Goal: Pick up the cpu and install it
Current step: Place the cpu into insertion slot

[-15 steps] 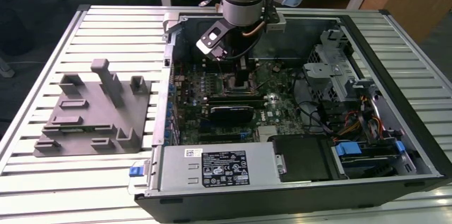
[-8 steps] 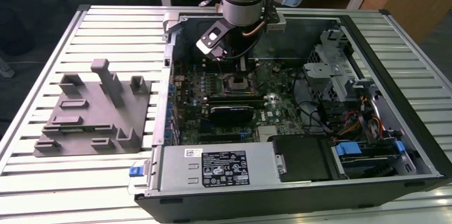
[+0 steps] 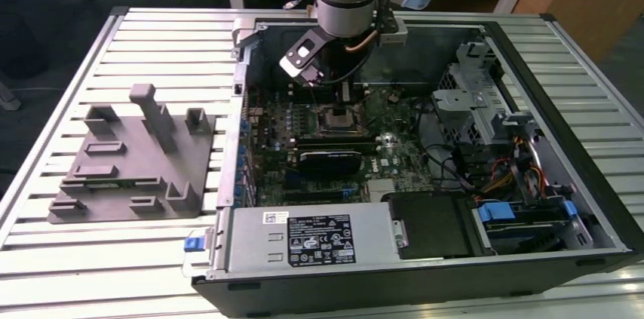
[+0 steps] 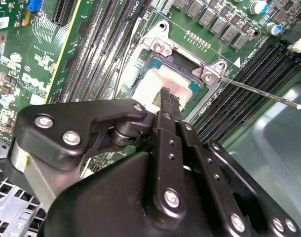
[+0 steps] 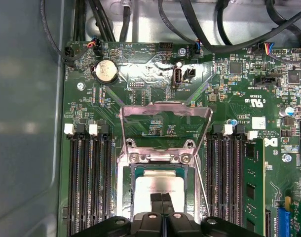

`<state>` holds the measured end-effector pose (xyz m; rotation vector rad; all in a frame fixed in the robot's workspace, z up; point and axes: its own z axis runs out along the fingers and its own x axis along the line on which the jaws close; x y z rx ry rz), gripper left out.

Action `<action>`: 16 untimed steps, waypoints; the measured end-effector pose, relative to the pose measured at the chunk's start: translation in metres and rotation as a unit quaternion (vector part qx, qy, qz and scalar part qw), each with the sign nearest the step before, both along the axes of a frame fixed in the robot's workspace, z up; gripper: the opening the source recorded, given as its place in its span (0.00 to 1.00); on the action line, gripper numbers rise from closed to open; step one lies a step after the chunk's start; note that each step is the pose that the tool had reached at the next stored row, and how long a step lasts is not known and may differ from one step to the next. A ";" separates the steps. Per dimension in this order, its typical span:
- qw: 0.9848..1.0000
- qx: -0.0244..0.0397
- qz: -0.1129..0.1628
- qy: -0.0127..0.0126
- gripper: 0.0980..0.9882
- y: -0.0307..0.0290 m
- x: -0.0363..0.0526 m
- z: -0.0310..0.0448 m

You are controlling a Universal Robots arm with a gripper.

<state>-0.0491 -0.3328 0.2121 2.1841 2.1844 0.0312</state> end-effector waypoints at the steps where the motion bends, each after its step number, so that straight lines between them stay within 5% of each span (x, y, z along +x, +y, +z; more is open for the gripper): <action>1: 1.000 0.000 0.000 0.000 0.01 0.0000 0.0000 0.0000; 9: 1.000 0.000 0.000 0.000 0.01 0.0000 0.0035 0.0005; 16: 1.000 0.000 0.000 0.000 0.01 0.0000 0.0036 0.0154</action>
